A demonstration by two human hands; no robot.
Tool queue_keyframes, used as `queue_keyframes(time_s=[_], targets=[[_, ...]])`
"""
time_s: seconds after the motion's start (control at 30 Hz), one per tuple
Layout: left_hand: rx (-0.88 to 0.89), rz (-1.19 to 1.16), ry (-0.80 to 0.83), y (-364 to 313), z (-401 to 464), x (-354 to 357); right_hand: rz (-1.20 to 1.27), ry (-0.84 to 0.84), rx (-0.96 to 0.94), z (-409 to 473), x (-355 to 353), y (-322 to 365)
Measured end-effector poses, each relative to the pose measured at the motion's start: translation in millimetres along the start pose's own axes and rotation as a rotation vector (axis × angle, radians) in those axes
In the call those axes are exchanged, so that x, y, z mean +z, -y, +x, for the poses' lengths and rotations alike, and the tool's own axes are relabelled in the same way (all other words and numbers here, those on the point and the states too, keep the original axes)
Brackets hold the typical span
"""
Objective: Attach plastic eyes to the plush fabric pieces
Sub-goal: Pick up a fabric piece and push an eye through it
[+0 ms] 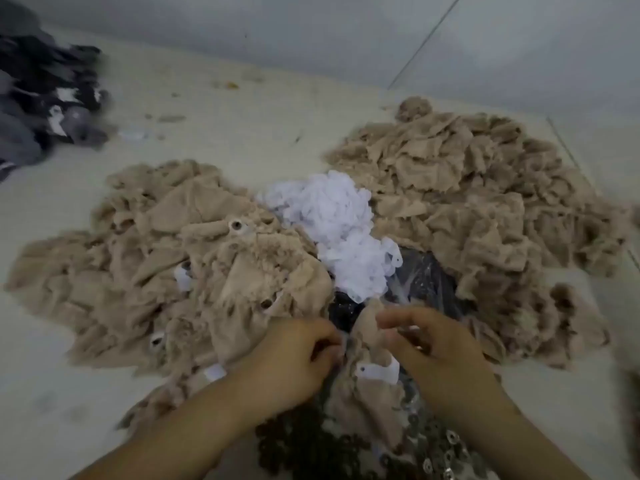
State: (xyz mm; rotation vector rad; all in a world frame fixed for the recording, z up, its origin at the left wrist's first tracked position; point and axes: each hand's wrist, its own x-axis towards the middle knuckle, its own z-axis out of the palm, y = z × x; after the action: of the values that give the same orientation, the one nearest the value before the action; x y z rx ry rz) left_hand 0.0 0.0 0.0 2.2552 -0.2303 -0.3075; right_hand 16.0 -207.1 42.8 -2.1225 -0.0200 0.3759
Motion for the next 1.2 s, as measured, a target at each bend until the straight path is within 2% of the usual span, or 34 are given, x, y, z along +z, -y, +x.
queue_keyframes(time_s=[0.1,0.17,0.27,0.43,0.57,0.67,0.77,0.9,0.97,1.07,1.2], targets=[[0.068,0.050,-0.131,13,12,17,-0.297,-0.120,-0.094,17,22,-33],[0.094,0.091,-0.192,20,16,29,-0.391,-0.198,-0.160,23,30,-52],[0.073,0.211,-0.200,22,15,46,-0.477,-0.261,-0.225,26,34,-77],[-0.021,0.384,-0.281,19,17,68,-0.534,-0.365,-0.281,25,38,-98],[-0.047,0.342,-0.326,25,22,81,-0.564,-0.393,-0.237,25,46,-110],[-0.047,0.259,-0.327,28,26,91,-0.561,-0.348,-0.213,27,51,-113],[-0.006,-0.008,-0.413,32,25,93,-0.433,-0.305,-0.200,30,51,-113],[0.080,-0.431,-0.465,38,19,91,-0.051,-0.333,-0.225,26,49,-106],[0.133,-0.588,-0.456,40,17,92,0.208,-0.202,-0.153,22,46,-103],[0.261,-0.629,-0.473,39,19,96,0.555,0.072,-0.041,18,45,-99],[0.356,-0.604,-0.462,38,20,100,0.708,0.156,0.044,17,51,-99]])
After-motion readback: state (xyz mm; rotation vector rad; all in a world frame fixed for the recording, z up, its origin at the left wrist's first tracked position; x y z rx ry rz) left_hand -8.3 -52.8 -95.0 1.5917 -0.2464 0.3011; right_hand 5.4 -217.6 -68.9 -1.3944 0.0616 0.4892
